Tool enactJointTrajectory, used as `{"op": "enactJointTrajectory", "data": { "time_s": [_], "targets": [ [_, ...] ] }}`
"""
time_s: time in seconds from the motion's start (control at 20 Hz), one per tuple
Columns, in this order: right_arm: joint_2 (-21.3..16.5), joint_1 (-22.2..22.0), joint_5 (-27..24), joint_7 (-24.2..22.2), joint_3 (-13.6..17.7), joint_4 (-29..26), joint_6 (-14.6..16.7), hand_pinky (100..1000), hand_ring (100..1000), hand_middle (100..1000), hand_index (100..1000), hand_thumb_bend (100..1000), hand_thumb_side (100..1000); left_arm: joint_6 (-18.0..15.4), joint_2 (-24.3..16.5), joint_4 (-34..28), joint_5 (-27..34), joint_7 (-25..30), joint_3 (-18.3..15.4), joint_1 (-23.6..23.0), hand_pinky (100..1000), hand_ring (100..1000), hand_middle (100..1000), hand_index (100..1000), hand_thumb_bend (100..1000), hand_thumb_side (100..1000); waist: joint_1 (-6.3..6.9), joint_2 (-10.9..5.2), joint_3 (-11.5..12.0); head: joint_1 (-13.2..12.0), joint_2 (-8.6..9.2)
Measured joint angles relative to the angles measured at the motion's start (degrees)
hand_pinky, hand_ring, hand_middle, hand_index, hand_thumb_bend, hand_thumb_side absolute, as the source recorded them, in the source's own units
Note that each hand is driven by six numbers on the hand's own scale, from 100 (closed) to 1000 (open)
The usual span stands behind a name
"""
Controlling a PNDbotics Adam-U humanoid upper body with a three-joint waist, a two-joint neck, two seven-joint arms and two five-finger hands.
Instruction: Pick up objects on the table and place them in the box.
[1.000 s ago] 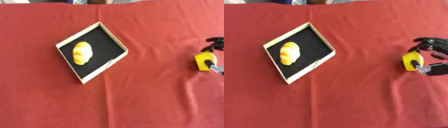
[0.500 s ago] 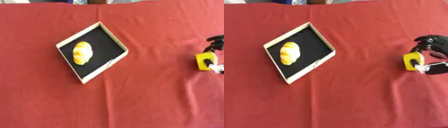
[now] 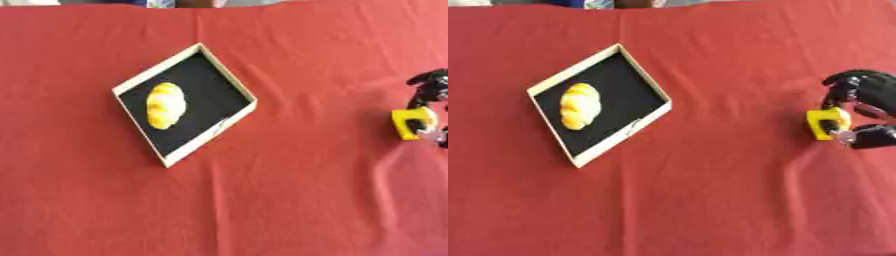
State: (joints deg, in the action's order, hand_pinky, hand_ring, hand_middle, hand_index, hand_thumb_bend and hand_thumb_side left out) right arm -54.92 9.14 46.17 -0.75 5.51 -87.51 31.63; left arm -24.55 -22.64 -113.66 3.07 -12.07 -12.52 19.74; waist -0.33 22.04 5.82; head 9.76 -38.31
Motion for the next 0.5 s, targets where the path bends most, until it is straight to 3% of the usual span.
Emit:
{"op": "enactJointTrajectory", "data": {
  "time_s": [0.1, 0.25, 0.5],
  "targets": [
    [0.0, 0.3, -1.5, 0.2, -0.3, 0.0, -0.4, 859, 843, 391, 569, 100, 354, 0.1, 0.0, 0.0, 0.0, 0.1, 0.0, 0.0, 826, 846, 749, 864, 100, 704, -0.01, 0.0, 0.1, 0.0, 0.0],
    [0.1, 0.5, -4.0, -0.2, -0.7, 0.2, -1.0, 857, 841, 382, 561, 100, 287, 0.1, 0.0, 0.0, 0.2, 0.2, 0.0, 0.0, 826, 846, 749, 863, 100, 704, -0.08, 0.0, 0.2, 0.1, 0.0],
    [0.2, 0.9, -8.6, -1.8, -1.4, 0.3, -1.8, 856, 843, 384, 571, 100, 271, 0.2, 0.0, 0.0, 0.3, 0.3, 0.0, 0.0, 826, 847, 749, 862, 100, 703, -0.14, 0.0, 0.2, 0.3, 0.01]
  ]
}}
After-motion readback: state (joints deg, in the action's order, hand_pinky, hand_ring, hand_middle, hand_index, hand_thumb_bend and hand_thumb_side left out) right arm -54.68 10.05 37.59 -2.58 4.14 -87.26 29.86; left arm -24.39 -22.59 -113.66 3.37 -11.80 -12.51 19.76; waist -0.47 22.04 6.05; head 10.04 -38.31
